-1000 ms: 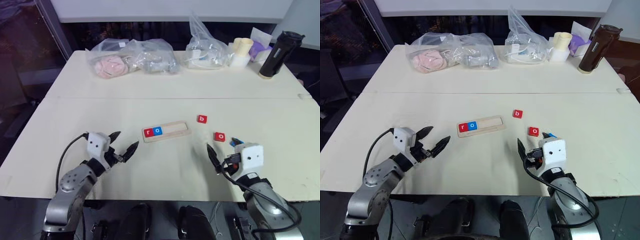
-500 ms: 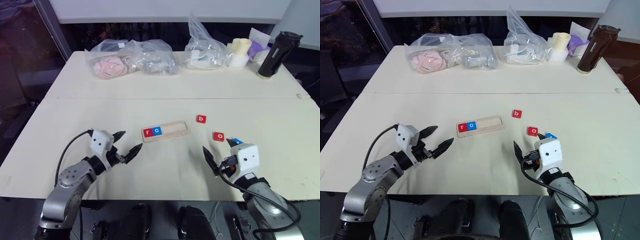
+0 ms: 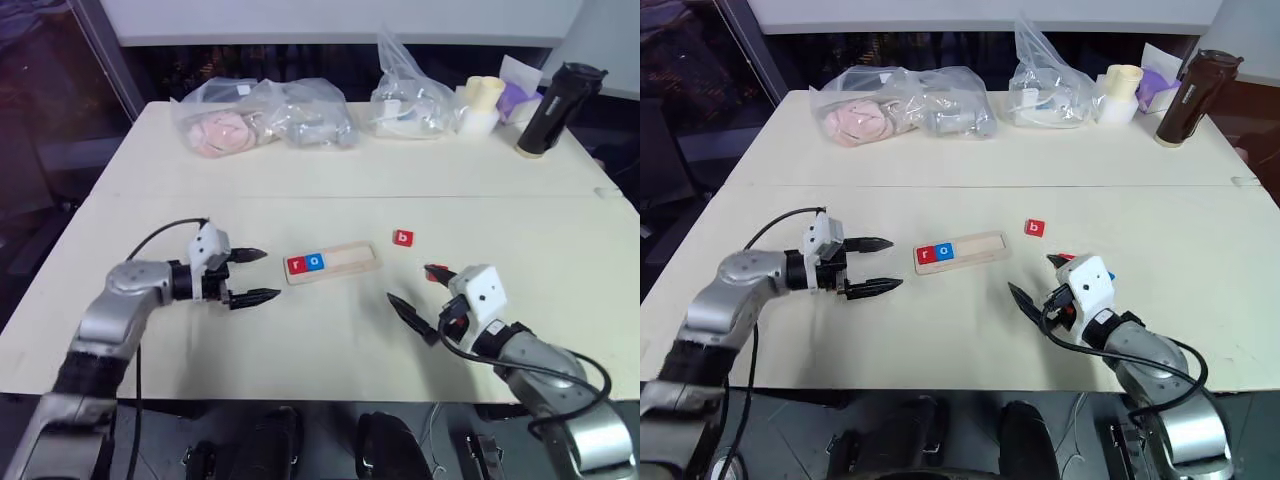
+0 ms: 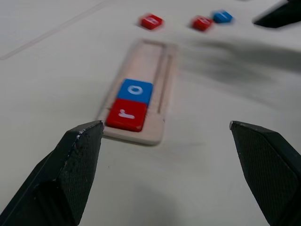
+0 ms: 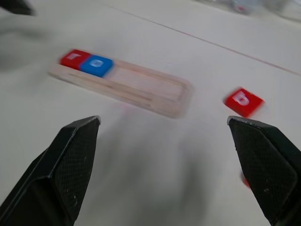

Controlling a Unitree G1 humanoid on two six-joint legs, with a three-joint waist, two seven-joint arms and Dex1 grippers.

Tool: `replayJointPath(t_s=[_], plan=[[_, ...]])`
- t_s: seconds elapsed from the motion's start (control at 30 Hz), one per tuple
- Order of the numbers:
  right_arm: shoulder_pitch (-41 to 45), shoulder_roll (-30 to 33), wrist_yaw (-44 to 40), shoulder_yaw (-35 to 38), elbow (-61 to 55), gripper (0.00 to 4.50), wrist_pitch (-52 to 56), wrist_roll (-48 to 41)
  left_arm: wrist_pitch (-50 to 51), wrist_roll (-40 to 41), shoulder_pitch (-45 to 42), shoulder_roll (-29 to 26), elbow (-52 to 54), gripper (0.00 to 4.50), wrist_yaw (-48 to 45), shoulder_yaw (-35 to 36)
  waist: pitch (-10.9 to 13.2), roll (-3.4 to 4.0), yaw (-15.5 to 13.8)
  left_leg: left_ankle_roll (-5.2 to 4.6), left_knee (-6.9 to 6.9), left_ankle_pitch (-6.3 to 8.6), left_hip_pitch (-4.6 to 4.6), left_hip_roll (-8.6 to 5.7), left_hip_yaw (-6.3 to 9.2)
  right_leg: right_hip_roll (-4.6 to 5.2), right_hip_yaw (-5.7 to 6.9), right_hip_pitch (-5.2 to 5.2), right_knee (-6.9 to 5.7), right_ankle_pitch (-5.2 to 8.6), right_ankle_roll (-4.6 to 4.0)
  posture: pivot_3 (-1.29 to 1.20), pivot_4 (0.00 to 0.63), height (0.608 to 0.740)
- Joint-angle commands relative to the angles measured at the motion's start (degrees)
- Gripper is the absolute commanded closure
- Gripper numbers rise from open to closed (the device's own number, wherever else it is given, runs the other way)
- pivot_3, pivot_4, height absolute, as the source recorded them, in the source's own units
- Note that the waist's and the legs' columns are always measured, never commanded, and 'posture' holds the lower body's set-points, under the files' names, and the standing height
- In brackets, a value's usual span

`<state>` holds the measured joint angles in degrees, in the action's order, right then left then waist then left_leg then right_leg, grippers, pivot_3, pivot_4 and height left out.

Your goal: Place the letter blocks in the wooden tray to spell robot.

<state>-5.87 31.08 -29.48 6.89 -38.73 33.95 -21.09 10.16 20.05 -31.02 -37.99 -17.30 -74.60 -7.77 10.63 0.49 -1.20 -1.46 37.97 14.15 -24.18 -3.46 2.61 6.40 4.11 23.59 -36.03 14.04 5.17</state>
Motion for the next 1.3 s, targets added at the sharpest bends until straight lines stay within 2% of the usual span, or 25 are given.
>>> replayJointPath(t_s=[0.03,0.2,0.33,0.43,0.9,1.3], plan=[[1.51,4.37,-2.71,1.45,-5.12,0.03,3.81,-3.25,-10.78,-5.72,-7.87,1.98,-14.31,0.0,-7.48,-3.42,0.0,-0.02,-0.01,0.0,0.0,0.0,-0.01,0.0,-0.02,0.02,-0.01,-0.01,0.0,-0.02,0.04,0.0,0.15,0.74],[2.77,12.35,-6.07,3.38,-8.17,0.03,9.82,-6.3,-19.94,-10.81,-19.04,7.95,-33.34,0.0,-9.11,-4.31,0.18,-0.4,-0.73,-0.03,0.02,0.0,-0.14,-0.01,-0.19,0.08,-0.03,0.08,0.02,-0.17,0.41,0.0,0.15,0.74],[2.96,17.29,-8.72,6.11,-9.76,0.03,13.31,-9.51,-22.8,-12.81,-23.4,11.57,-41.46,0.0,-7.66,-3.43,0.37,-0.73,-1.09,-0.04,0.04,0.0,-0.21,0.0,-0.26,0.12,-0.03,0.13,0.02,-0.22,0.49,0.0,0.15,0.74],[4.37,17.52,-7.96,7.78,-10.41,0.03,14.75,-11.75,-24.17,-14.08,-24.78,12.95,-45.23,0.0,-6.15,-2.8,0.46,-0.89,-1.03,-0.04,0.09,0.0,-0.21,0.0,-0.27,0.15,-0.03,0.12,0.03,-0.24,0.53,0.0,0.15,0.74],[6.44,17.17,-4.5,6.87,-10.55,0.03,15.28,-12.65,-23.8,-16.74,-23.16,16.31,-46.42,0.0,-5.63,-1.73,0.52,-1.01,-1.16,-0.04,0.19,0.0,-0.21,-0.01,-0.31,0.24,-0.04,0.1,0.01,-0.29,0.58,0.0,0.15,0.74],[6.55,16.92,-3.03,5.24,-10.25,0.03,14.15,-11.42,-25.08,-20.6,-20.12,17.28,-43.95,0.0,-1.21,-3.42,0.47,-1.02,-1.25,-0.04,0.27,0.0,-0.09,-0.02,-0.3,0.3,-0.04,-0.08,0.01,-0.35,0.65,0.0,0.15,0.74]])
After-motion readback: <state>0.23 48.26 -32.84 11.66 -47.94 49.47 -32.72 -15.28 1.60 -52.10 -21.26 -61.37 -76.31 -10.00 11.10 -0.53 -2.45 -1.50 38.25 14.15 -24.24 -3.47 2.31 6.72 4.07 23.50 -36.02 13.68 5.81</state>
